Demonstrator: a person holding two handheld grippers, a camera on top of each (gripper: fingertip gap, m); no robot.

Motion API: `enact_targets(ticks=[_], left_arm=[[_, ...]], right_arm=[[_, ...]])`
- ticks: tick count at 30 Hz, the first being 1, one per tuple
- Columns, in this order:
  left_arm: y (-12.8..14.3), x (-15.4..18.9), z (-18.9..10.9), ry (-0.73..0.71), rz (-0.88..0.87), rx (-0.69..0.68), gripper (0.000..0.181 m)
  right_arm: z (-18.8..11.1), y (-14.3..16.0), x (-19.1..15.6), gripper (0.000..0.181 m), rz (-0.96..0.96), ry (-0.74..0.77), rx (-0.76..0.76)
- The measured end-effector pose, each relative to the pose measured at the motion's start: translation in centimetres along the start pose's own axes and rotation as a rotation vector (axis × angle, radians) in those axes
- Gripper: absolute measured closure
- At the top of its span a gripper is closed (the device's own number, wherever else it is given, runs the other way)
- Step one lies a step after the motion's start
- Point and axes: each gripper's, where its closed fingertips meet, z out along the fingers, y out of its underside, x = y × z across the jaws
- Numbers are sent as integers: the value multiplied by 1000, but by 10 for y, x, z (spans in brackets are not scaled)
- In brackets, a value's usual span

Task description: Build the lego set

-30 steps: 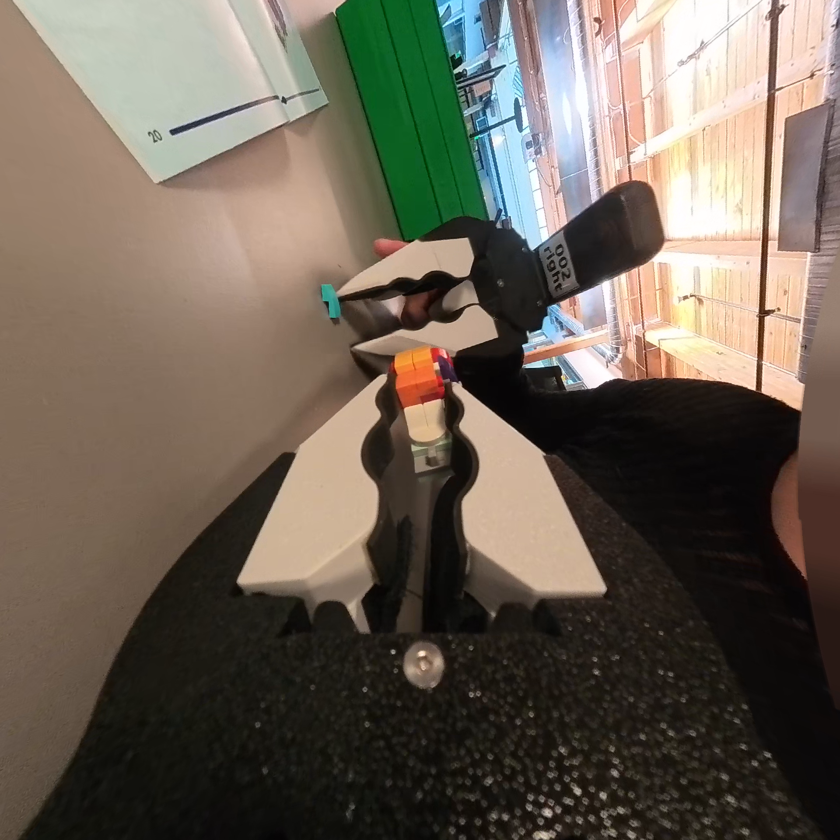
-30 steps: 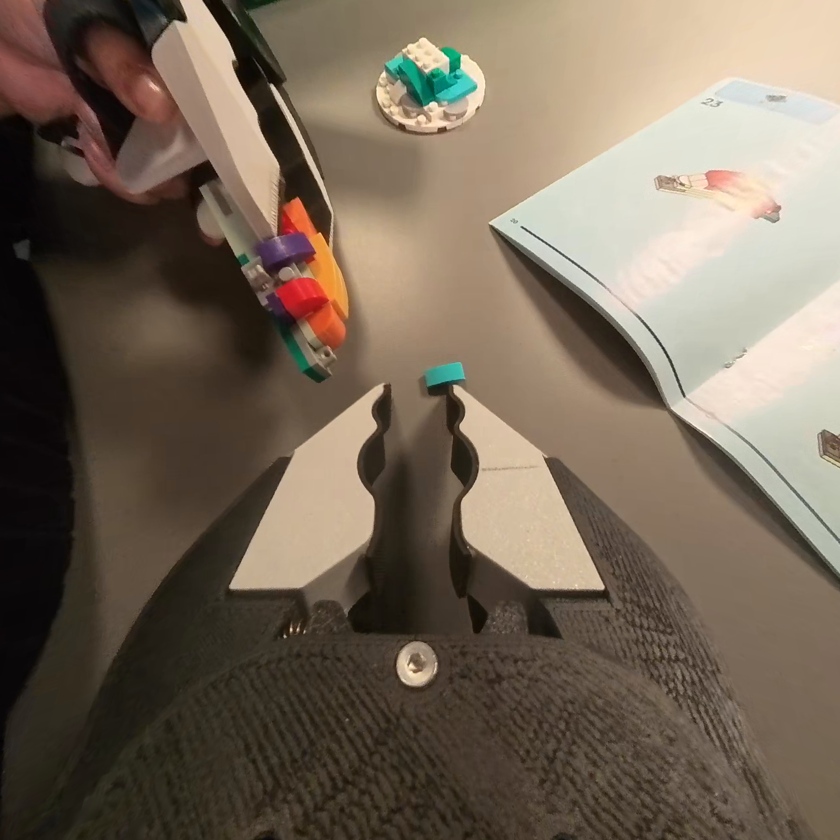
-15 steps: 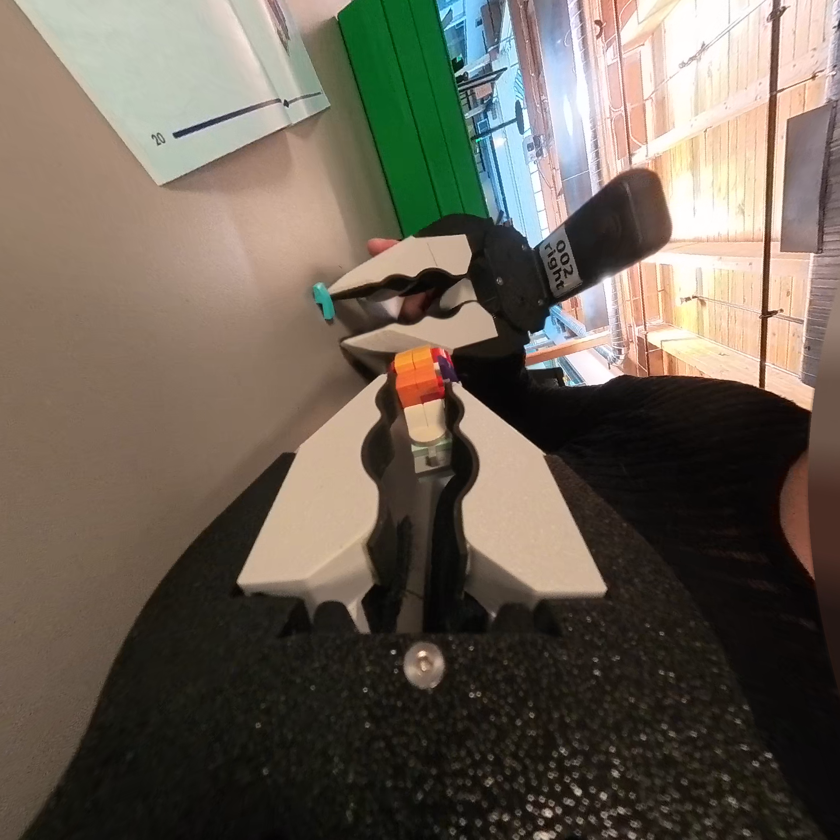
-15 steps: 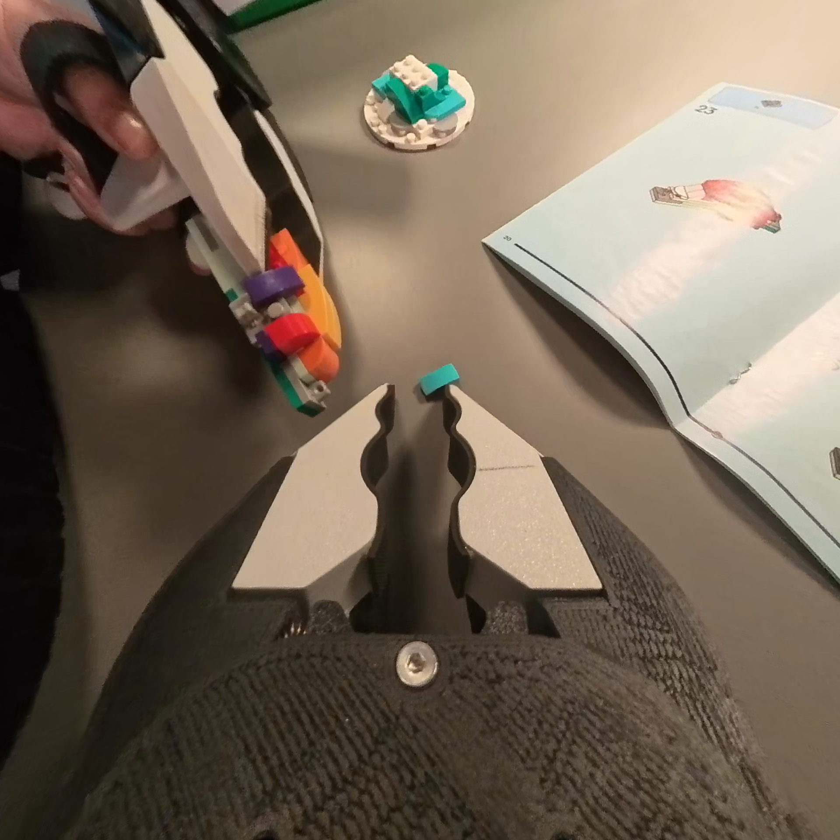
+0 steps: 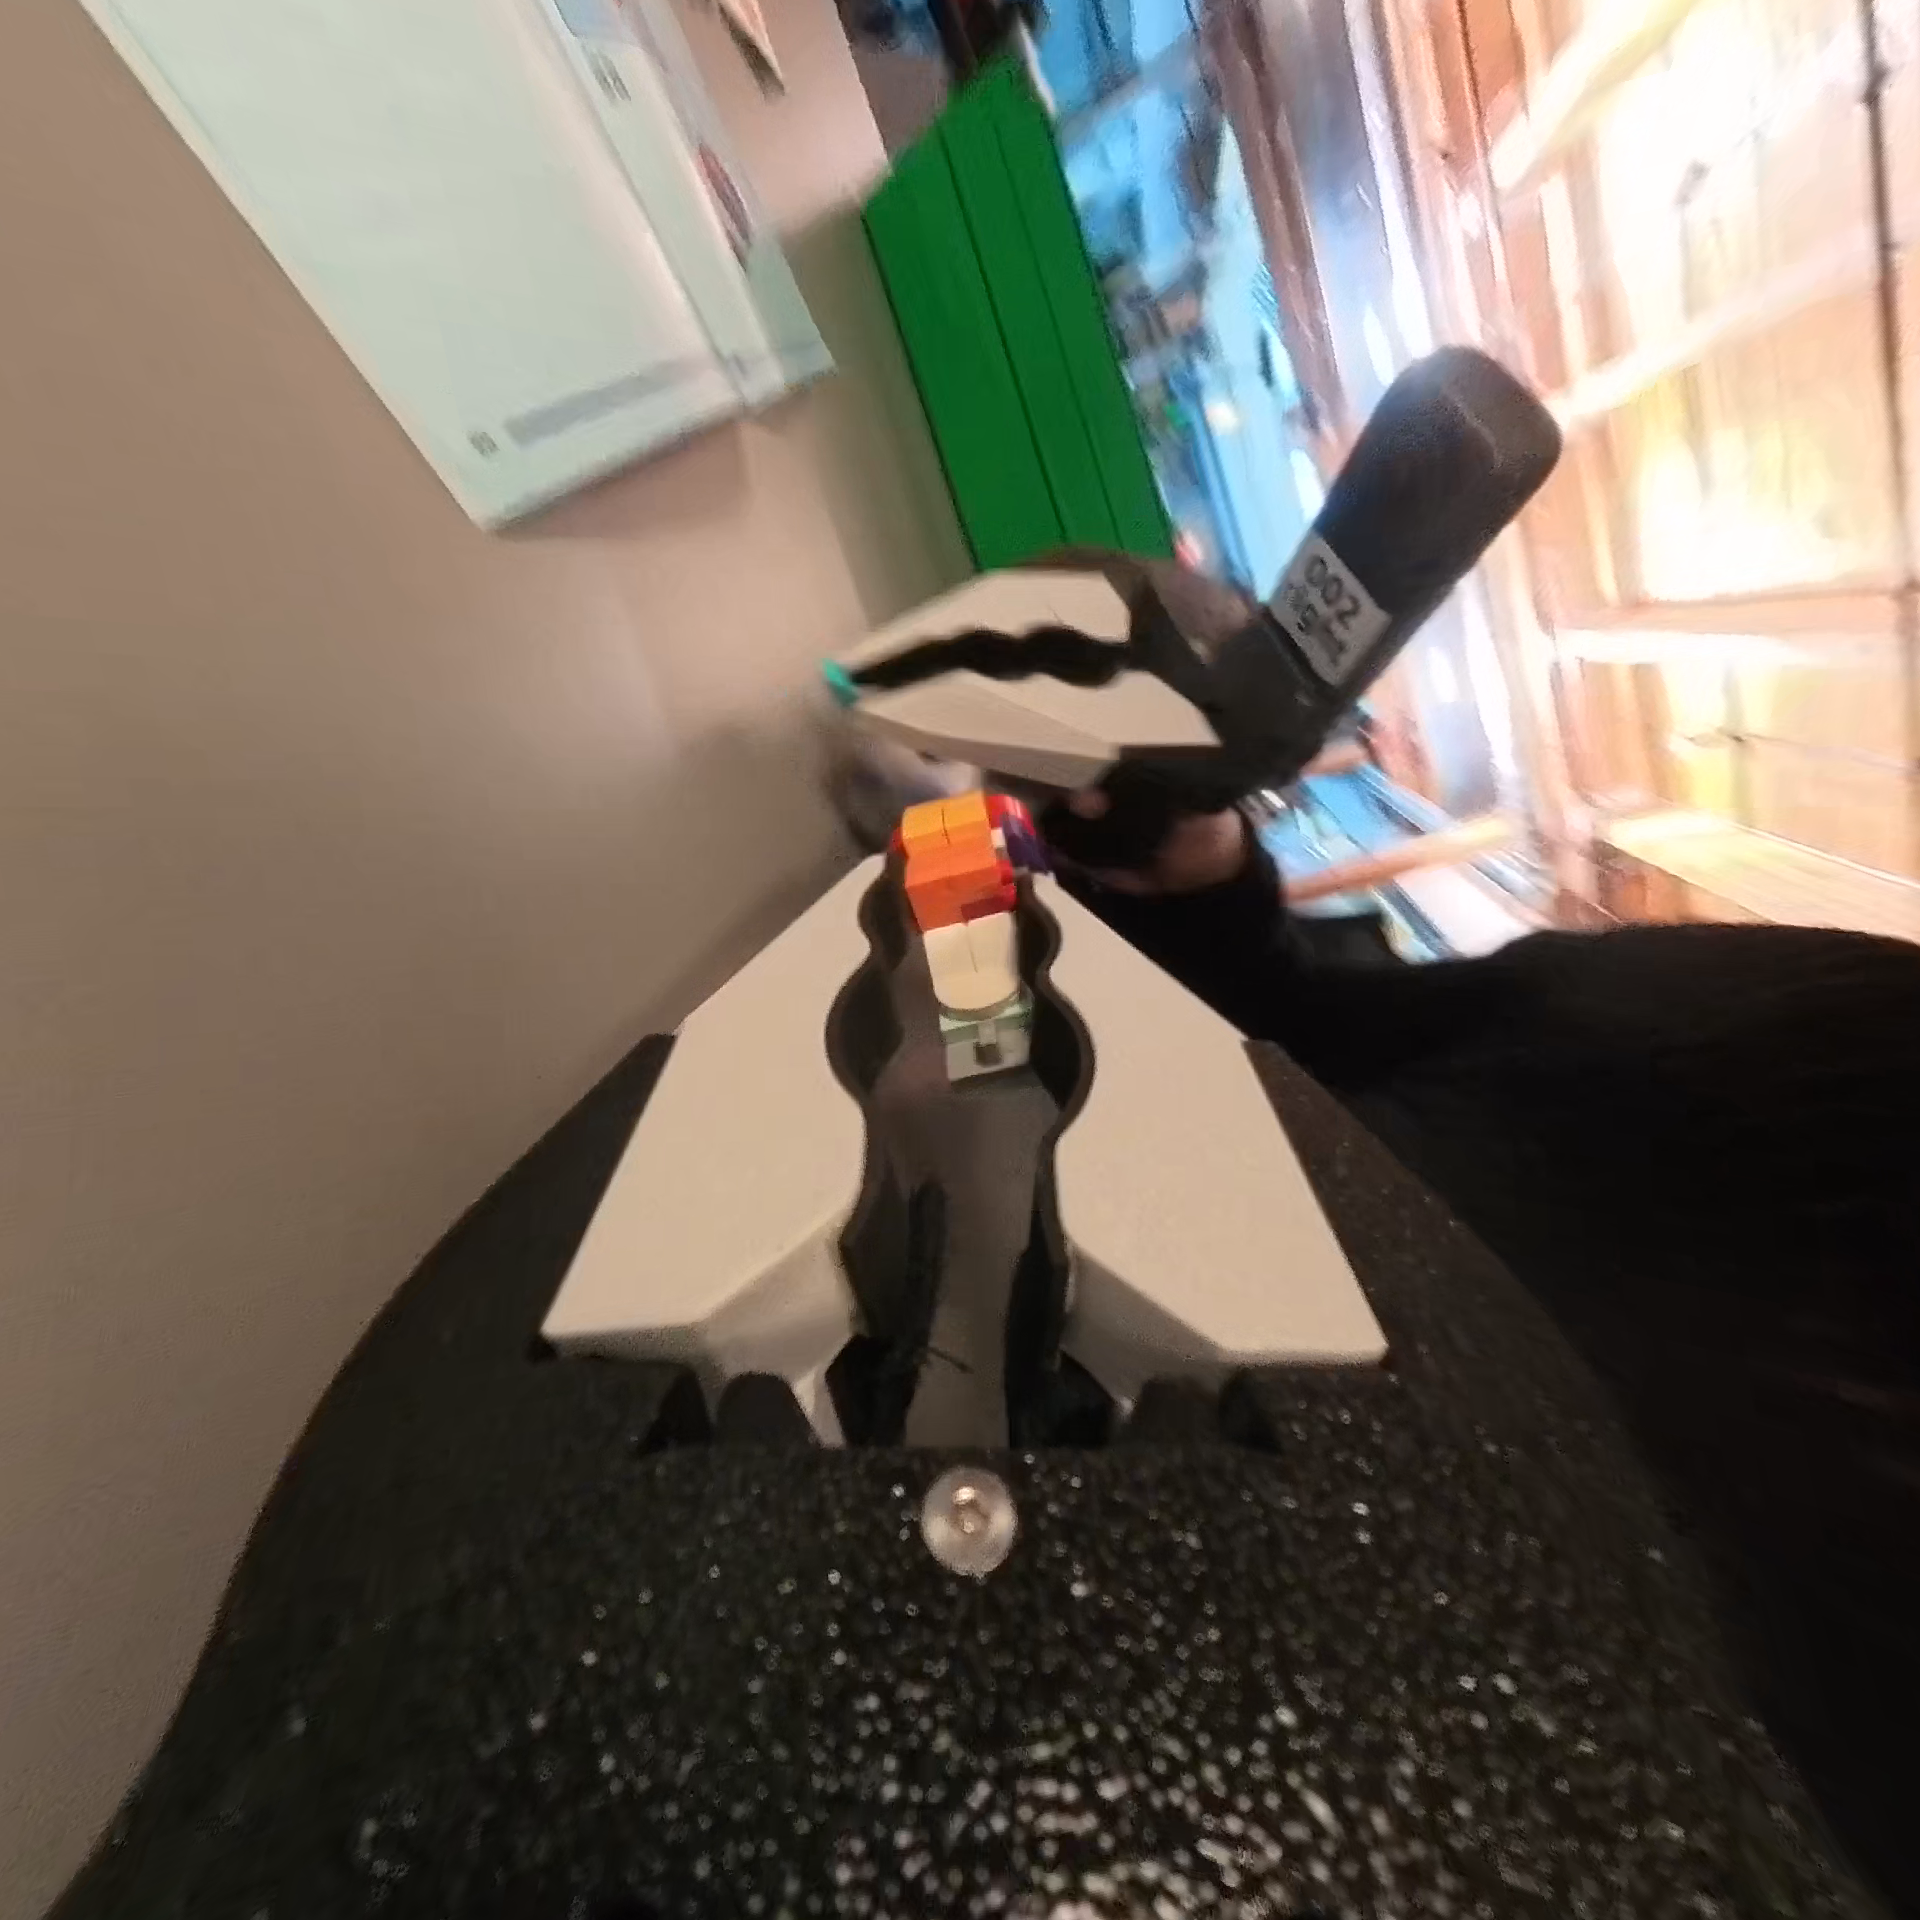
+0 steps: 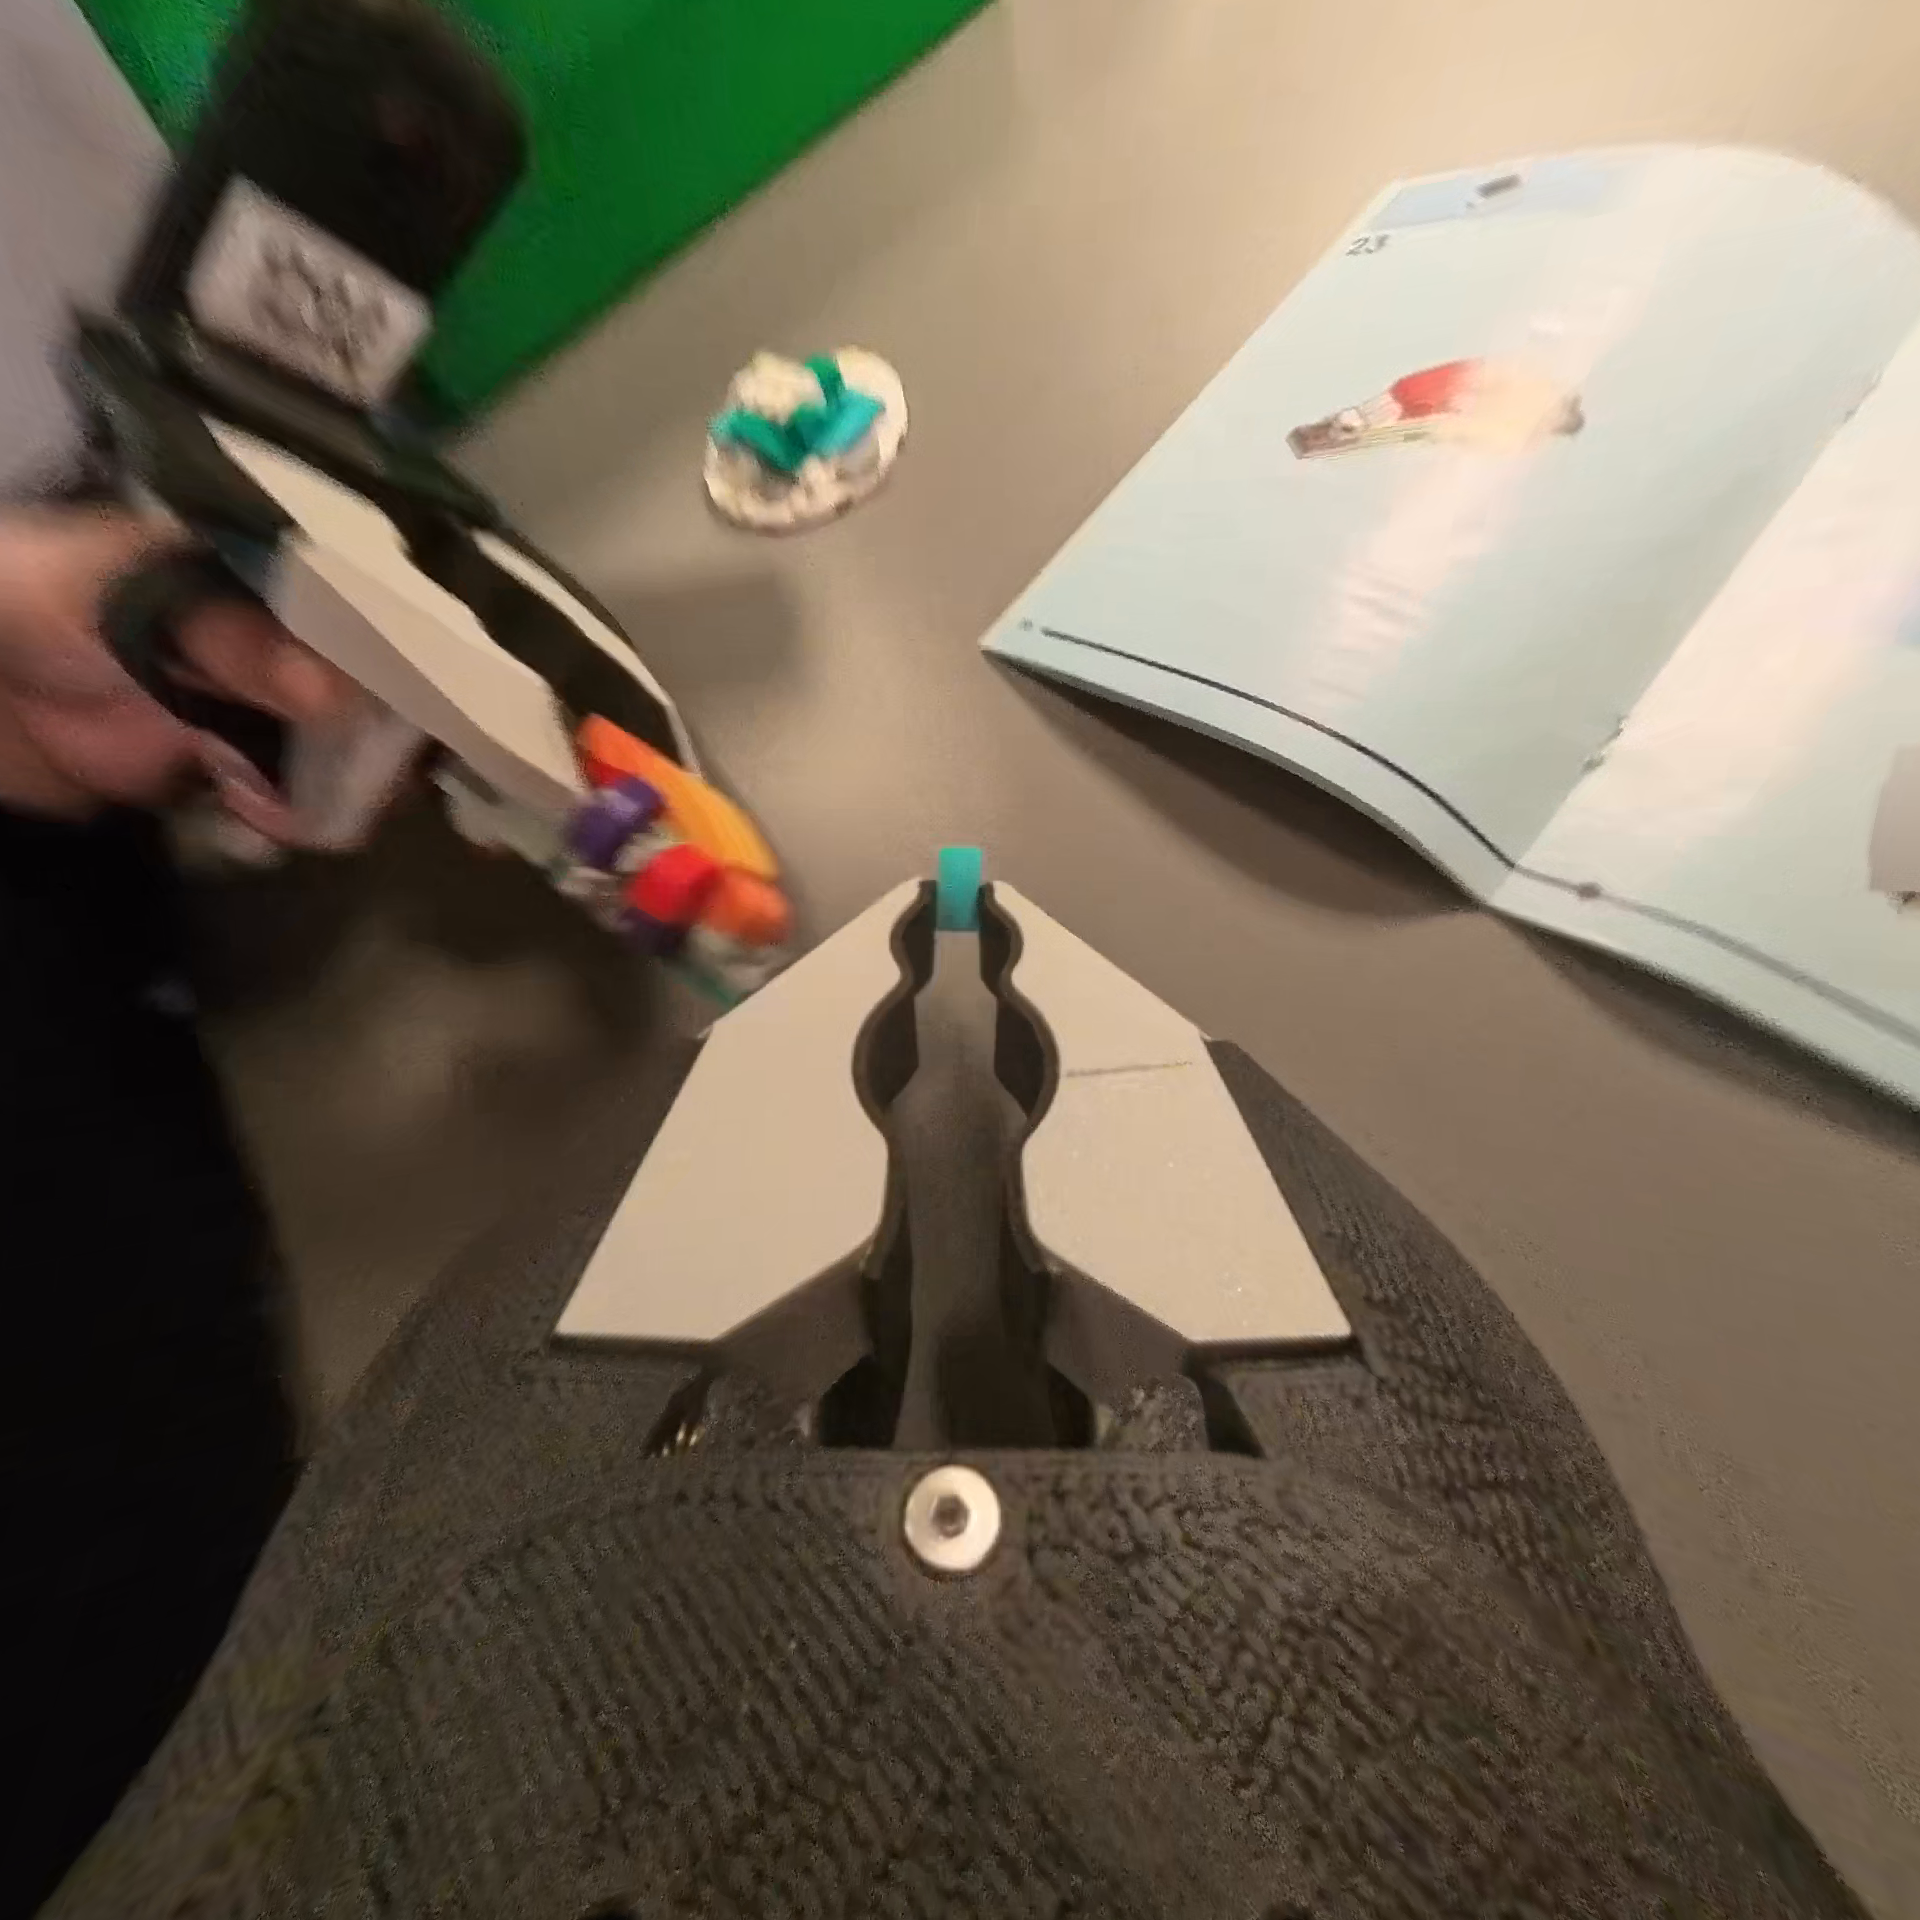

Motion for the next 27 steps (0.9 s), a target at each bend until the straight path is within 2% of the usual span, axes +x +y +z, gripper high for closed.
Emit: enact_targets(ticks=[1, 4, 6, 9, 12, 14, 20, 27], left_arm=[[-9, -2, -3, -55, 48, 83, 163], [-14, 8, -2, -54, 41, 232, 163], [-11, 13, 2, -18, -13, 272, 163], [-15, 13, -1, -10, -61, 341, 164], [-24, 7, -11, 1, -164, 477, 164], [-25, 7, -11, 2, -178, 492, 164], [-23, 12, -6, 19, -155, 484, 164], [-19, 16, -3, 19, -114, 460, 164]], right_arm=[[-5, -7, -3, 175, 88, -40, 40], [-20, -29, -12, 175, 172, -61, 144], [-25, -40, -23, 175, 93, 1, 170], [-25, -44, -41, 175, -56, 94, 131], [-26, -48, -41, 175, -156, 213, 114], [-26, -47, -37, 175, -192, 277, 103], [-19, -51, -49, 175, -194, 285, 87], [-20, -45, -48, 175, -206, 311, -26]])
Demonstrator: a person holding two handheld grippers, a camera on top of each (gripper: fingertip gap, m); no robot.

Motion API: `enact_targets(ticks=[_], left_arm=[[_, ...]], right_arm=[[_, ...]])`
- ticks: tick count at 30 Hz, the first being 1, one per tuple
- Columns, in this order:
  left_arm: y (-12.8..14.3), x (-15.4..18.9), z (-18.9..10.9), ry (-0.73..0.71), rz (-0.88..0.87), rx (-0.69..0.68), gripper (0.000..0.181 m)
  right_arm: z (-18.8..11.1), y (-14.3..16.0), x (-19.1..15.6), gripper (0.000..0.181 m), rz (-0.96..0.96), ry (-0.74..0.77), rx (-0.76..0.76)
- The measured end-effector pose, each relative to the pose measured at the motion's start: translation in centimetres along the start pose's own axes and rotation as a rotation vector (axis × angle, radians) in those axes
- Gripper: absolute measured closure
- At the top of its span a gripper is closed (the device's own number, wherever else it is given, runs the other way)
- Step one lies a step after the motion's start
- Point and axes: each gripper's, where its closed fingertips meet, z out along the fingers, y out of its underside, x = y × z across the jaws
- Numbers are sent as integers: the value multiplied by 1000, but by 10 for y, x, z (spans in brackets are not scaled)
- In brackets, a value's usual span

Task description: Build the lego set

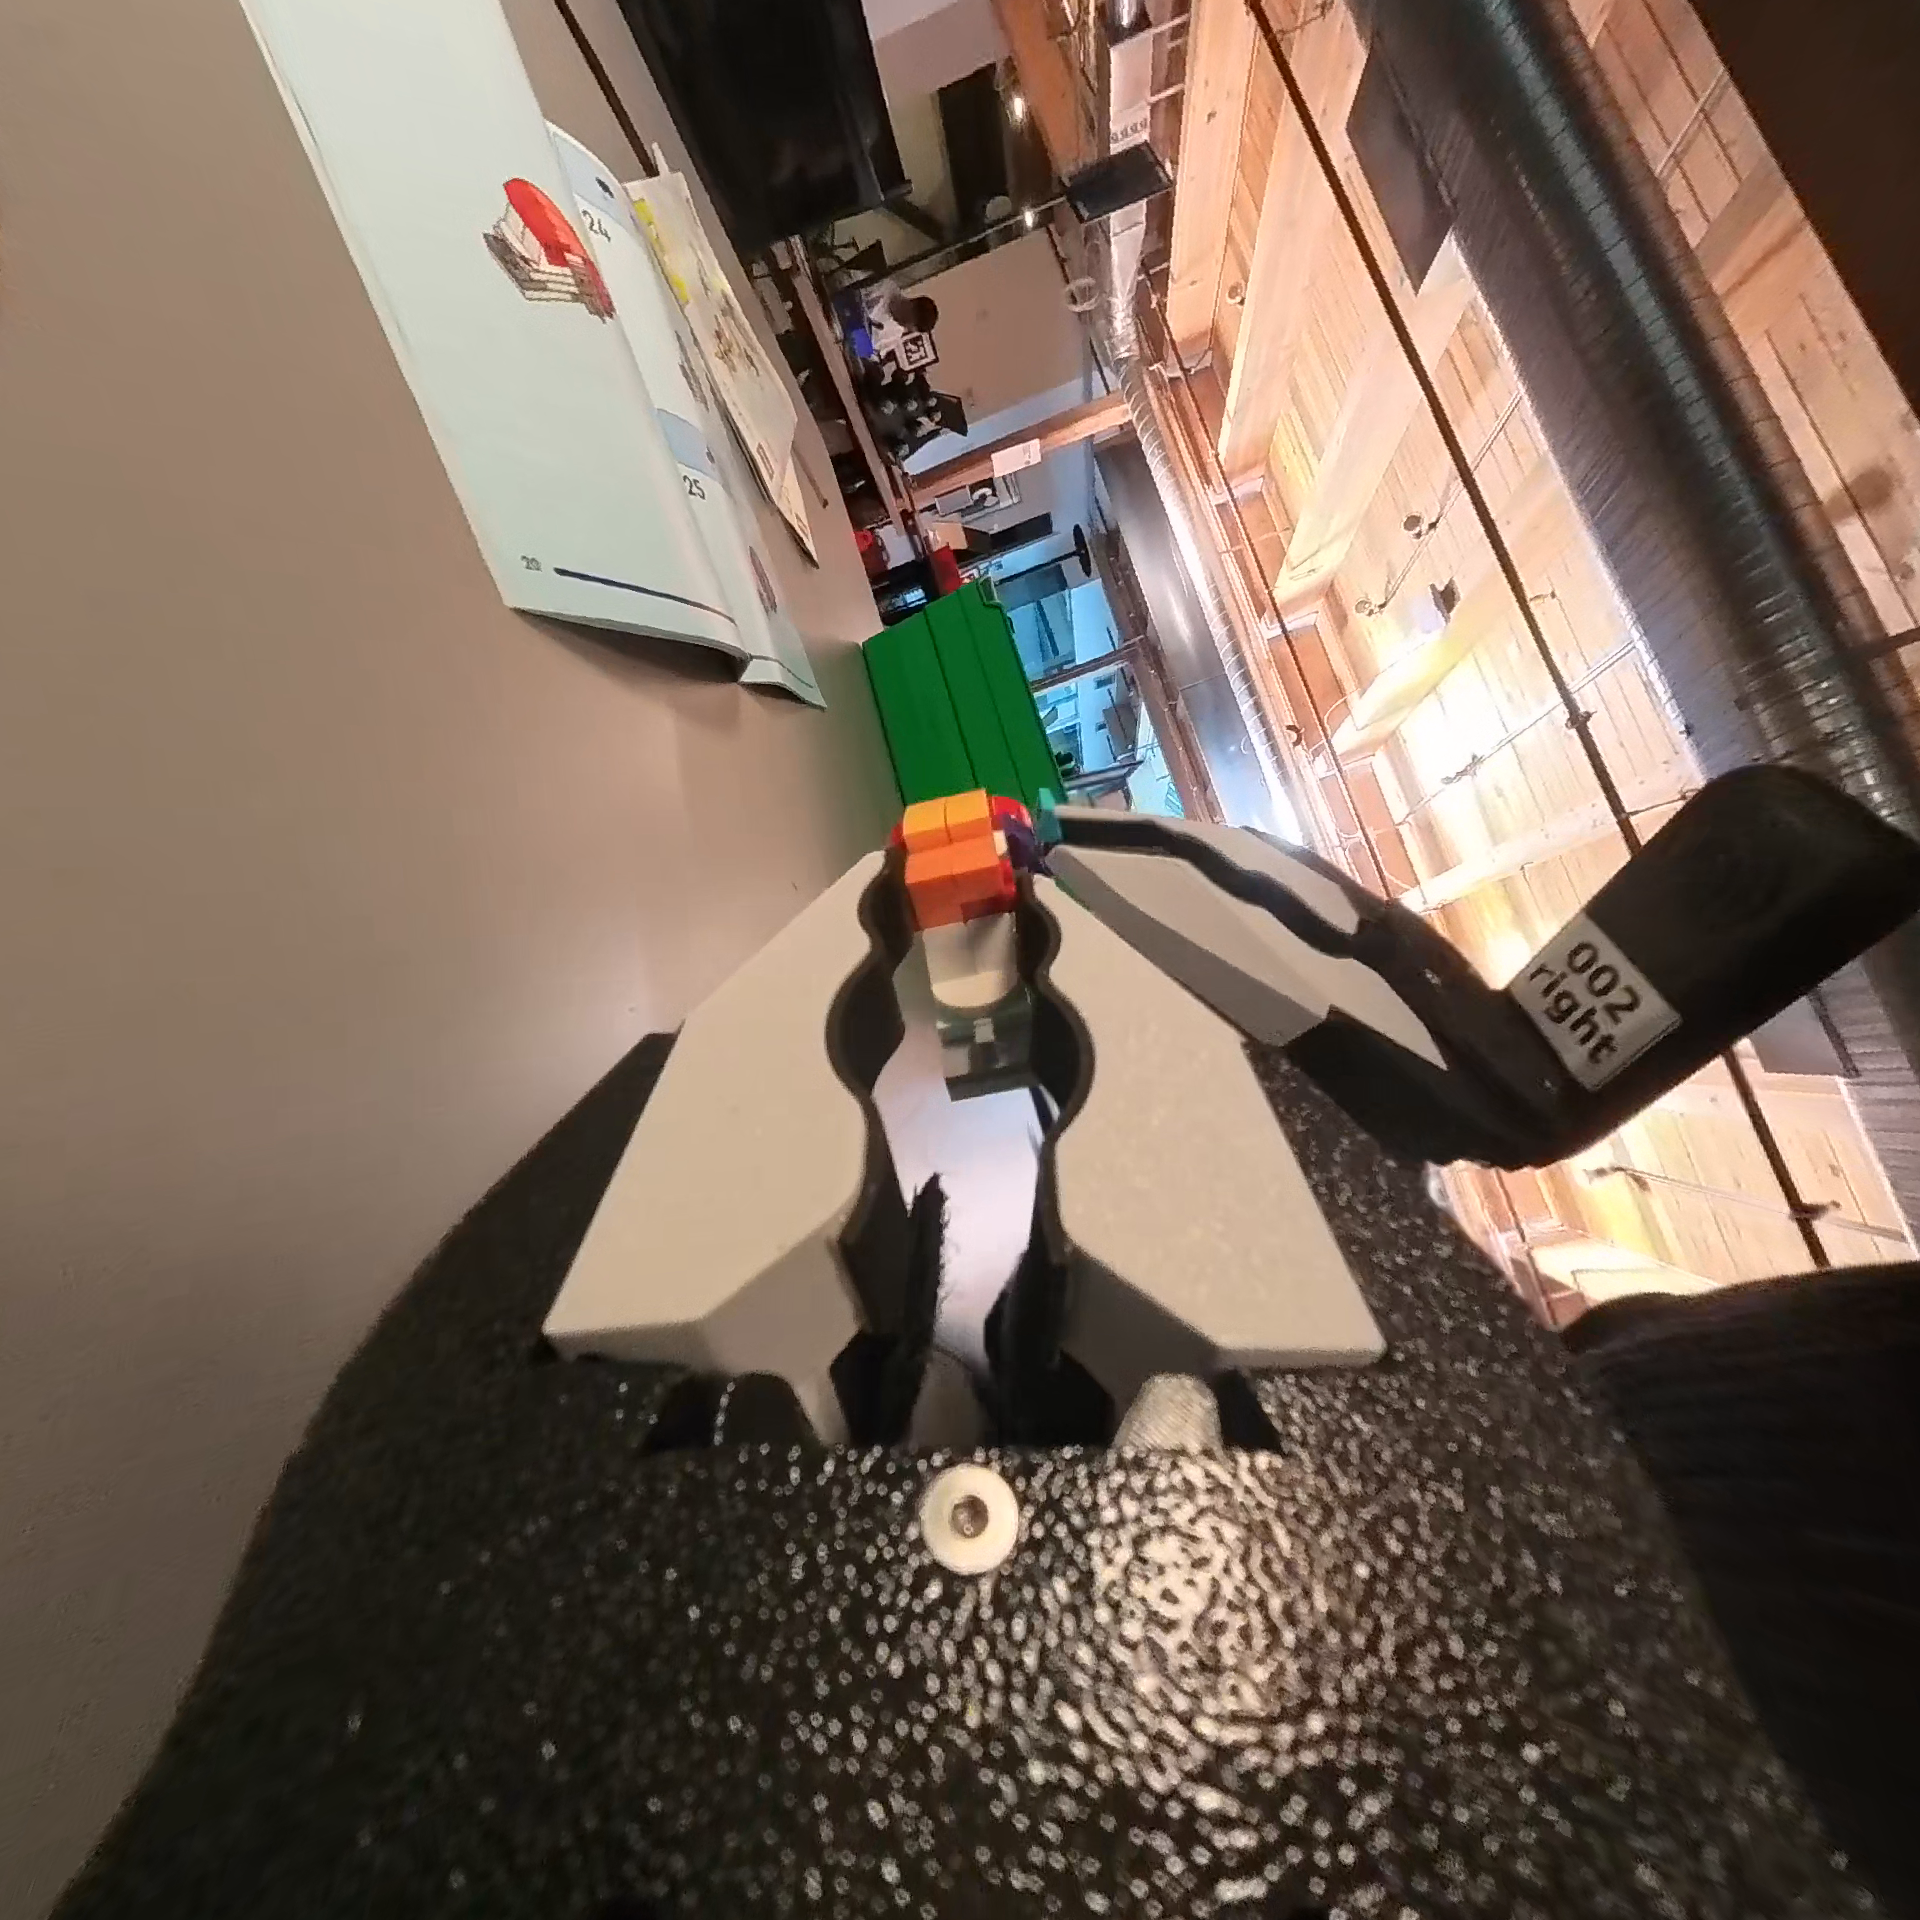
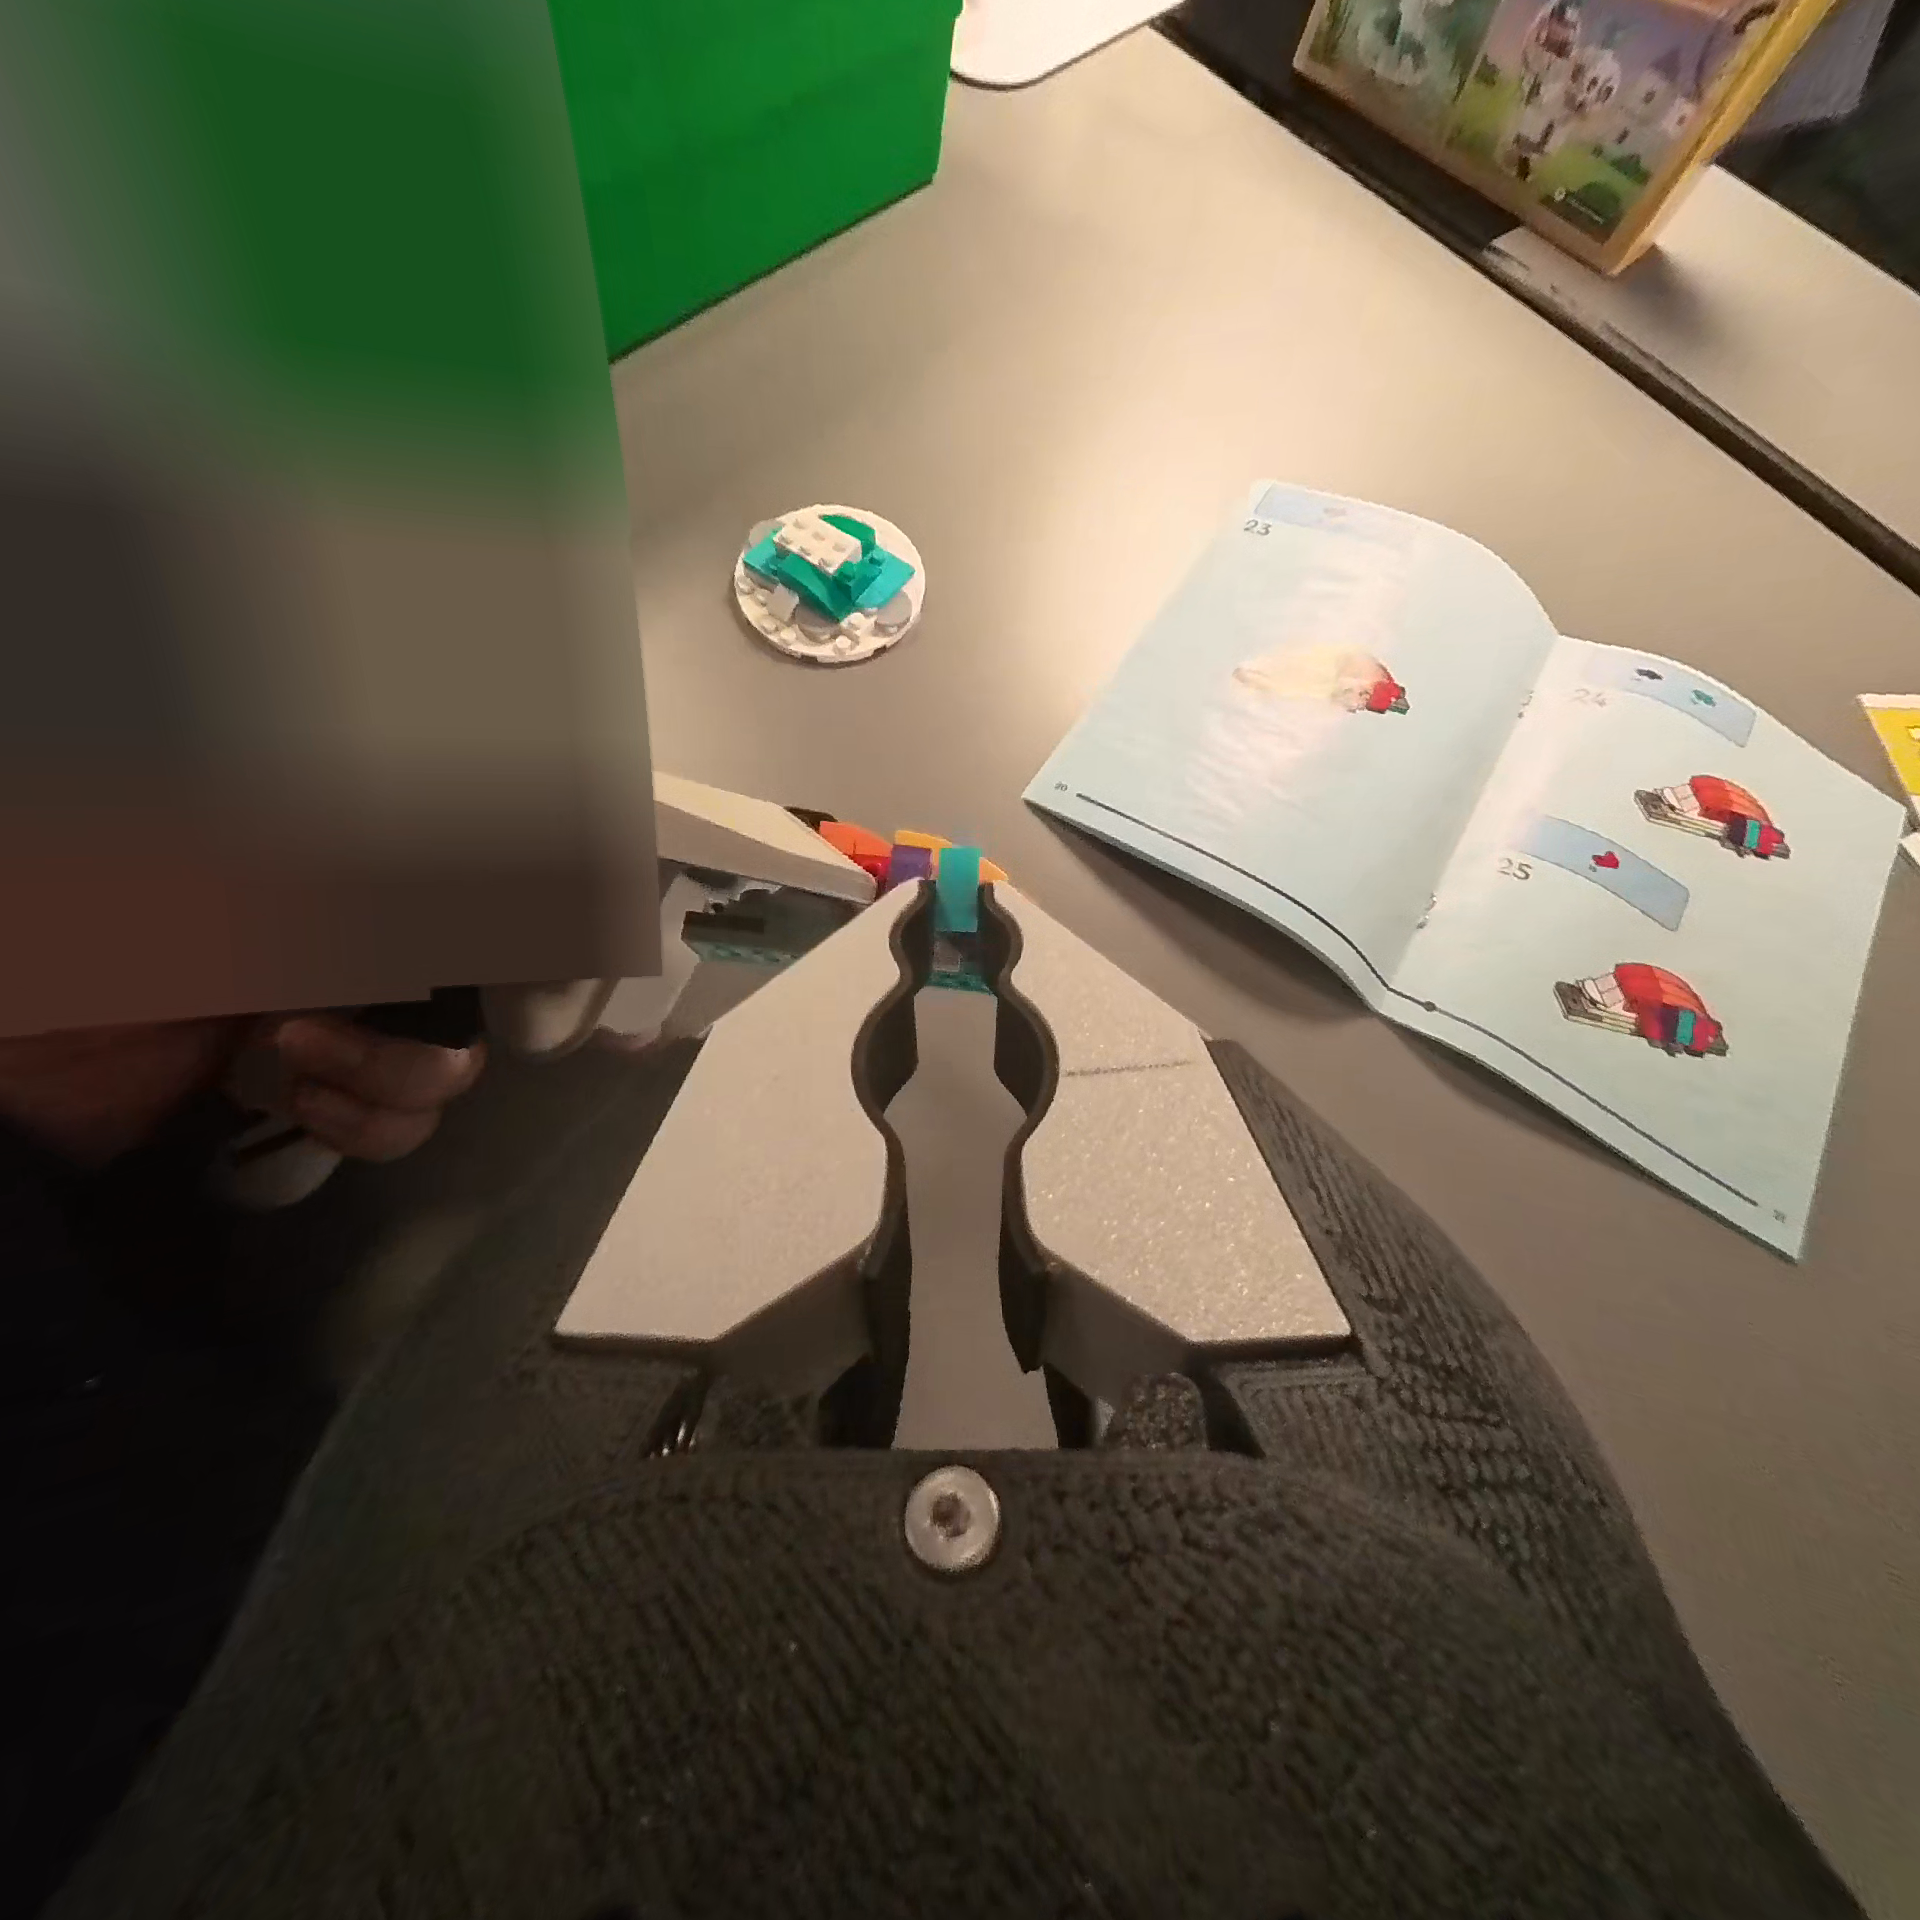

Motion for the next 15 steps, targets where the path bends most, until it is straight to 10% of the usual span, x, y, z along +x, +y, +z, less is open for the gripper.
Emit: enact_targets(ticks=[15], left_arm=[[4, 4, 1, 25, 7, -30, 164]], right_arm=[[-5, 2, -2, 174, 30, -20, -41]])
